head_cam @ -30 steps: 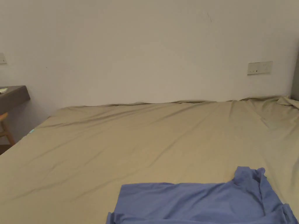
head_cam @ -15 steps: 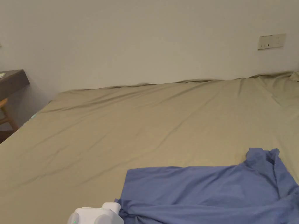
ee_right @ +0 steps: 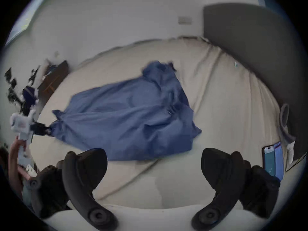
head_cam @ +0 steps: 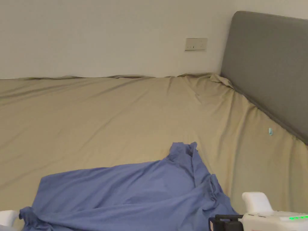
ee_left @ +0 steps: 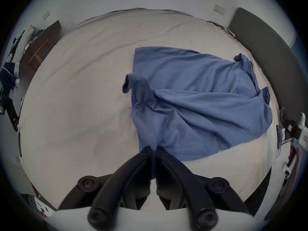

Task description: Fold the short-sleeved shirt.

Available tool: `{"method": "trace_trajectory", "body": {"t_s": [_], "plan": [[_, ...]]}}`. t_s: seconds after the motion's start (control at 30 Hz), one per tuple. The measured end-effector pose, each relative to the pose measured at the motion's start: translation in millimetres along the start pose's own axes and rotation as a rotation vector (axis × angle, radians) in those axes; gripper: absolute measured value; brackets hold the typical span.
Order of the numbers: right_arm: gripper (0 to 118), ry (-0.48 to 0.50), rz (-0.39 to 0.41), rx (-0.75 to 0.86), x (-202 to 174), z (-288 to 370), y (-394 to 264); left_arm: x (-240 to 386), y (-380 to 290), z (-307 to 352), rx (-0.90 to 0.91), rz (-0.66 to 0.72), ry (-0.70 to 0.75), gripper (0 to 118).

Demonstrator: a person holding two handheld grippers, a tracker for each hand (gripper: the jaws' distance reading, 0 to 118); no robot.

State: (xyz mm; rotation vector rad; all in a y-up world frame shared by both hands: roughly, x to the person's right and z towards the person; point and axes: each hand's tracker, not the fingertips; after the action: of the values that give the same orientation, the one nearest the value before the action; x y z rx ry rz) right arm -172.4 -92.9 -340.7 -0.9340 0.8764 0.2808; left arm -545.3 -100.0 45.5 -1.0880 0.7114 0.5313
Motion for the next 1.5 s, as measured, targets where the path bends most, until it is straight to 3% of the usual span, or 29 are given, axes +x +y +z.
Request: {"method": "trace_trajectory", "body": {"t_s": [0.1, 0.13, 0.2, 0.23, 0.27, 0.3, 0.37, 0.5, 0.73, 0.97, 1.07, 1.1, 1.13, 1.17, 1.2, 1.27, 1.37, 1.4, 1.5], "plan": [[109, -0.053, 0.002, -0.112, 23, -45, 7, 0, 0, -5, -0.020, -0.014, 0.016, 2], [89, -0.056, 0.002, -0.135, 28, -57, 9, 0, 1, -8, -0.029, -0.014, 0.012, 2], [24, -0.048, -0.013, -0.156, 34, -76, 13, 0, 0, -12, -0.051, 0.000, 0.001, 2], [10, 0.007, -0.039, -0.172, 36, -80, 11, 1, -1, -13, -0.057, 0.002, 0.000, 2], [9, 0.046, -0.056, -0.137, 33, -79, 10, 2, -3, -12, -0.064, 0.012, -0.007, 2], [9, 0.011, -0.041, -0.134, 29, -76, 11, 2, -4, -12, -0.075, 0.018, -0.024, 2], [9, 0.012, 0.005, -0.136, 28, -66, 12, 1, -7, -9, -0.073, 0.026, -0.037, 2], [8, 0.074, -0.033, -0.057, 36, -30, 12, -2, -12, 16, -0.036, 0.056, -0.095, 2], [8, 0.120, -0.055, -0.007, 37, 41, -17, 6, -48, 64, 0.008, -0.019, -0.101, 2], [8, 0.063, -0.063, -0.150, 48, 51, -83, -12, -121, 29, -0.137, 0.053, -0.121, 2], [10, 0.042, -0.016, -0.168, 53, 35, -90, -12, -125, 18, -0.152, 0.059, -0.121, 3], [23, 0.035, -0.002, -0.174, 50, 33, -86, -13, -122, 18, -0.147, 0.078, -0.121, 13], [71, 0.014, 0.015, -0.188, 48, 33, -83, -16, -118, 20, -0.154, 0.110, -0.126, 58], [100, -0.030, 0.039, -0.186, 46, 34, -79, -17, -116, 23, -0.172, 0.135, -0.115, 89], [104, -0.083, 0.077, -0.189, 42, 37, -76, -15, -116, 30, -0.178, 0.118, -0.076, 91], [103, -0.102, 0.127, -0.125, 34, 62, -68, -17, -120, 55, -0.103, 0.042, -0.015, 91], [103, -0.093, 0.129, -0.022, 15, 101, -51, -17, -119, 104, 0.008, 0.080, 0.016, 85], [102, -0.072, 0.136, 0.029, 5, 112, -44, -16, -115, 118, 0.064, 0.106, 0.016, 64], [97, 0.027, 0.178, 0.147, -26, 135, -27, -7, -101, 159, 0.238, 0.125, -0.108, 23]]}}
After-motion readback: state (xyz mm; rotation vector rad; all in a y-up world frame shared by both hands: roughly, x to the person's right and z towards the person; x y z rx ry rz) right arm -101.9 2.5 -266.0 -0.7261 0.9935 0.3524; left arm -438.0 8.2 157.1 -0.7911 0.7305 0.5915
